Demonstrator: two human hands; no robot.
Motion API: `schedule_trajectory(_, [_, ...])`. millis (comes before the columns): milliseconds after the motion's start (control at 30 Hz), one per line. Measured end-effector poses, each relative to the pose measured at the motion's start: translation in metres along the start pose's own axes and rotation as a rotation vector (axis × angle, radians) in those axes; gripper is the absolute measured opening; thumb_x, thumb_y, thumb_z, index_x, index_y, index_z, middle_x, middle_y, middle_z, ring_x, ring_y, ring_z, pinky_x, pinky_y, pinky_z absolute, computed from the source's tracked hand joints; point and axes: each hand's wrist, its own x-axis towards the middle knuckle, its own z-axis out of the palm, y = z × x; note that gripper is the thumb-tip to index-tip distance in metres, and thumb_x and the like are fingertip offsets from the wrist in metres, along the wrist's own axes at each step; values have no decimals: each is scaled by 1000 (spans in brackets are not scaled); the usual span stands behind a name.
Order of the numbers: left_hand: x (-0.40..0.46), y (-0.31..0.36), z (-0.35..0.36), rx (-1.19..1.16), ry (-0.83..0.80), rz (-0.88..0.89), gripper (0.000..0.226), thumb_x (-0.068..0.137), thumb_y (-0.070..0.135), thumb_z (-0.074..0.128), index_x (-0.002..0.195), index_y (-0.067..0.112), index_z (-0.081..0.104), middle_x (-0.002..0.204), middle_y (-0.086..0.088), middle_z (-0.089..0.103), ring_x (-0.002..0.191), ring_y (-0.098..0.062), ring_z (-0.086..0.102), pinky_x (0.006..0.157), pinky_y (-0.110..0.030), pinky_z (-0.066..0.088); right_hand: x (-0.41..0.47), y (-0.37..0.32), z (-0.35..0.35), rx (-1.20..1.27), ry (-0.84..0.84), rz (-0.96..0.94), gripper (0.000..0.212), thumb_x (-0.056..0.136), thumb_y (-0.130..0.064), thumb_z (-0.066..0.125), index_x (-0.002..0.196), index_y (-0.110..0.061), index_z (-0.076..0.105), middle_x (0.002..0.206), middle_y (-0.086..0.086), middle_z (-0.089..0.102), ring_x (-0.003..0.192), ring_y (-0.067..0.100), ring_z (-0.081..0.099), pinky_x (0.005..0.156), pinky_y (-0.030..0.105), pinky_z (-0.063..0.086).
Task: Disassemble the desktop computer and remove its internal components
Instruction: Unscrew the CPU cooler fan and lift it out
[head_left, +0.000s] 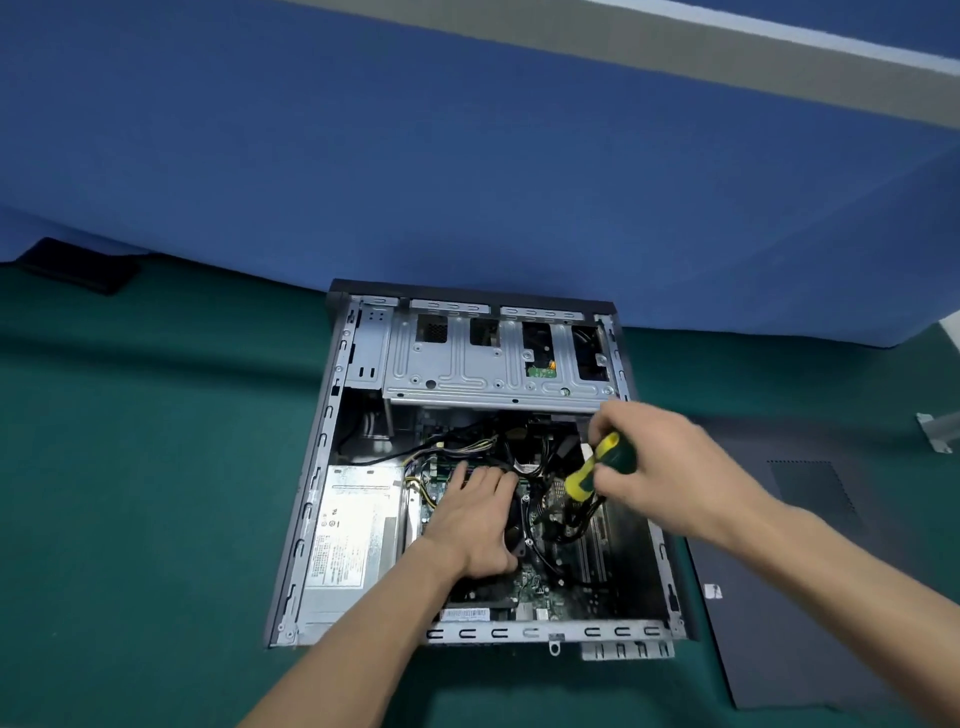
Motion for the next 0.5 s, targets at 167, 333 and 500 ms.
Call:
schedule_trajectory(167, [0,3,0,130,-2,56,95,76,53,64,144,5,18,147,-13,26,138,-28,19,116,-41,-2,18,-4,-10,109,210,-114,17,67,-40,52,81,-32,47,73,-13,54,70,3,50,53,16,32])
schedule_trajectory(333, [8,12,-1,235,-50,68,99,76,67,56,144,4,19,142,-16,30,136,-32,19,116,-42,0,42,-14,4,183,155,-228,15,72,-33,59,83,-31,49,73,-12,54,71,5,49,56,21,36])
schedule_trajectory(500, [10,11,3,429,-86,67,98,78,79,33,143,6,30,143,-13,34,137,-30,17,116,-46,0,63,-13,24,144,15,-301,16,76,-27,63,84,-30,49,75,-12,53,72,5,49,56,20,34])
